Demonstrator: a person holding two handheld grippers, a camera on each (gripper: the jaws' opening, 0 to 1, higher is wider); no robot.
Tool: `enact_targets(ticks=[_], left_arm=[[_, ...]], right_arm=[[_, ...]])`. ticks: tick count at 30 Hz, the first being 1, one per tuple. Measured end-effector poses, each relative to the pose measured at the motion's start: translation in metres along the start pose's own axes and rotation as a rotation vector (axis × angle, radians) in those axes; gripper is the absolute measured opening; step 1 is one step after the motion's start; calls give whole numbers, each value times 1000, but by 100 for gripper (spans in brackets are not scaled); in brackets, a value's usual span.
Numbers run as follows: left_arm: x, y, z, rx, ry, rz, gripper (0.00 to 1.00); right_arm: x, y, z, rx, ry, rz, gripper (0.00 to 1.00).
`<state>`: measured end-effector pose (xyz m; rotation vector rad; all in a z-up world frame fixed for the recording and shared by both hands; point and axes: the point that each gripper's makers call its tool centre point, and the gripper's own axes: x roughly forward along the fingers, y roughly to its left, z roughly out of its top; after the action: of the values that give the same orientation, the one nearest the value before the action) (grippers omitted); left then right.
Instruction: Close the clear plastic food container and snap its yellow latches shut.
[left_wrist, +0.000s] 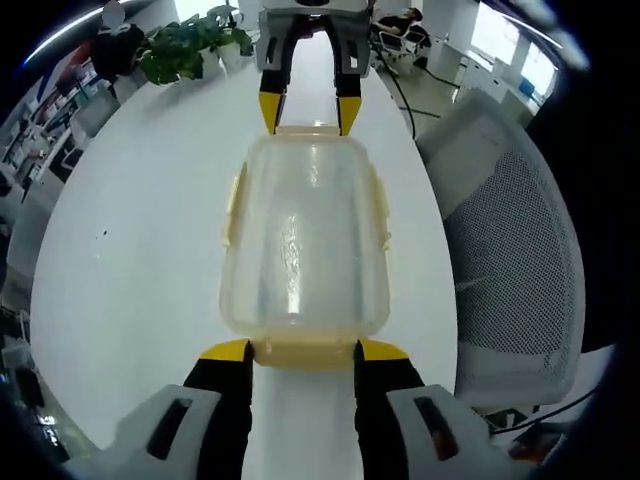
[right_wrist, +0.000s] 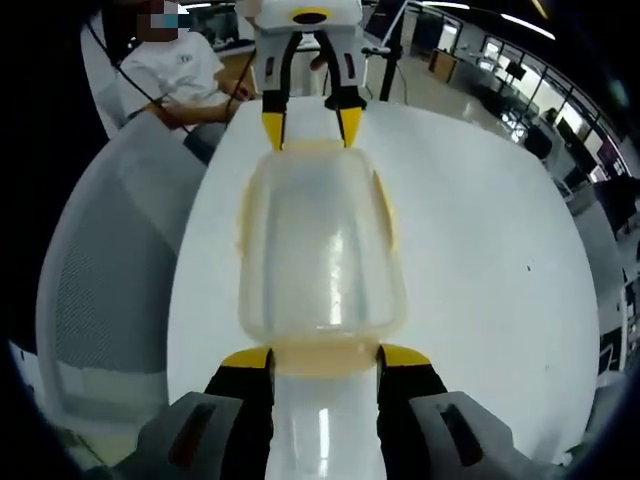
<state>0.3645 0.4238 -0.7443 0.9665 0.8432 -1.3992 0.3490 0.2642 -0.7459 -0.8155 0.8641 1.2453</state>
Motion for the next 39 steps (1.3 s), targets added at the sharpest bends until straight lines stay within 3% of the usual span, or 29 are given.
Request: enact_targets(ticks=[39], left_arm=[[41,7,70,11,2,-23,39]], right_arm=[[-22,-10,-79,27,11,5,39]])
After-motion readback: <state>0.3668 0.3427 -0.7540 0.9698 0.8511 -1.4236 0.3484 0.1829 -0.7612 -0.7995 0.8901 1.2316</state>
